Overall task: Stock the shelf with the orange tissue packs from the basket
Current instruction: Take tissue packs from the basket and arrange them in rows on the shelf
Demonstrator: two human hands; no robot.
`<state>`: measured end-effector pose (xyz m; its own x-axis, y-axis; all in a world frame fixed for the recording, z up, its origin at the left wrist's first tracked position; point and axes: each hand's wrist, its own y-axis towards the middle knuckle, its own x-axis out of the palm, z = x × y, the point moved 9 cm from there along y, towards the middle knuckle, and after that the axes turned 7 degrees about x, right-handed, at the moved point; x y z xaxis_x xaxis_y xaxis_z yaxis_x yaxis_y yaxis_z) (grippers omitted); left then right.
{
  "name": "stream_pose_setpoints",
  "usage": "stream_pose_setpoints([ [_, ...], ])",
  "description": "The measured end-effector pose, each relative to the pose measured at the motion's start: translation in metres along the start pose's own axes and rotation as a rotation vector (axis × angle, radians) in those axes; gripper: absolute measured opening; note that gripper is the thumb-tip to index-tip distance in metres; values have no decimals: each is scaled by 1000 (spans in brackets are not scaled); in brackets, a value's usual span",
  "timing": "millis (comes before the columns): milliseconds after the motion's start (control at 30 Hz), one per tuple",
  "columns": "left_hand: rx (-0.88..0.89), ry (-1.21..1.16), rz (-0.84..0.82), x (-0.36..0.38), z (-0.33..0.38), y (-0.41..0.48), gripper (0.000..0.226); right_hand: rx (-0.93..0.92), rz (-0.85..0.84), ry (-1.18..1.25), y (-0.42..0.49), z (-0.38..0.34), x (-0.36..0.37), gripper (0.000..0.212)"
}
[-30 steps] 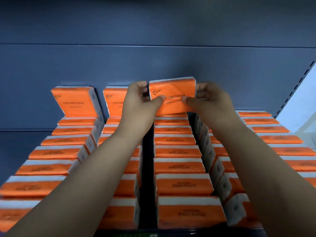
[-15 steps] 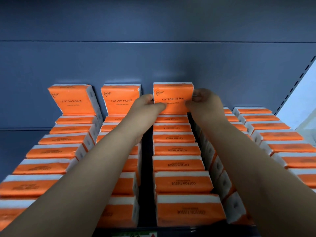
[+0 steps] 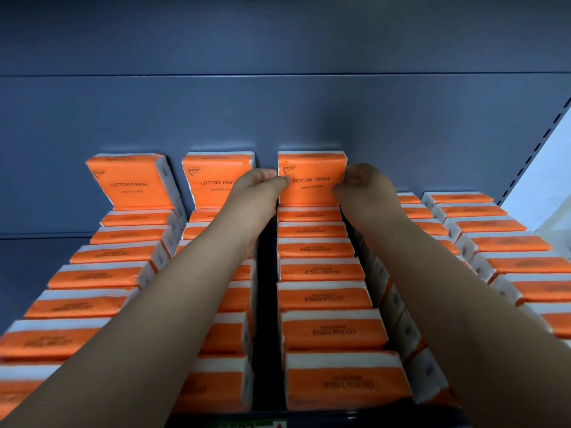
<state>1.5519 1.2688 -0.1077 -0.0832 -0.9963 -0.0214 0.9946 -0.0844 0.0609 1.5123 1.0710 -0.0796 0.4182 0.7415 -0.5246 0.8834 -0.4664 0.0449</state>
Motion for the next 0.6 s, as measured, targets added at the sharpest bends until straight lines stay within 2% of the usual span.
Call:
stream_pose_setpoints([
  [33,1,12,9,0,1,-1,2,-3,0,-3,-1,-1,-1,21],
  [133,19,89,37,-3,7,-6,36,-2,24,-30,-5,-3,-4,10],
  [200,60,172,42,-4,14,-9,48,-2,51,-26,-10,-5,-8,14],
  [267,121,304,33,-2,22,-17,47,-10,82,-35,-18,-6,-13,26],
  [367,367,757,12,5,37,-40,25,-89,189,-210,-36,-12,-19,32],
  [400,434,898,-16,10,39,-50,25,-132,224,-287,-42,-16,-19,31],
  [500,531,1156,-52,10,40,-76,44,-250,293,-442,-62,-29,-14,35],
  [600,594,1228,47,-10,51,-97,60,-388,295,-472,-85,-43,-5,51],
])
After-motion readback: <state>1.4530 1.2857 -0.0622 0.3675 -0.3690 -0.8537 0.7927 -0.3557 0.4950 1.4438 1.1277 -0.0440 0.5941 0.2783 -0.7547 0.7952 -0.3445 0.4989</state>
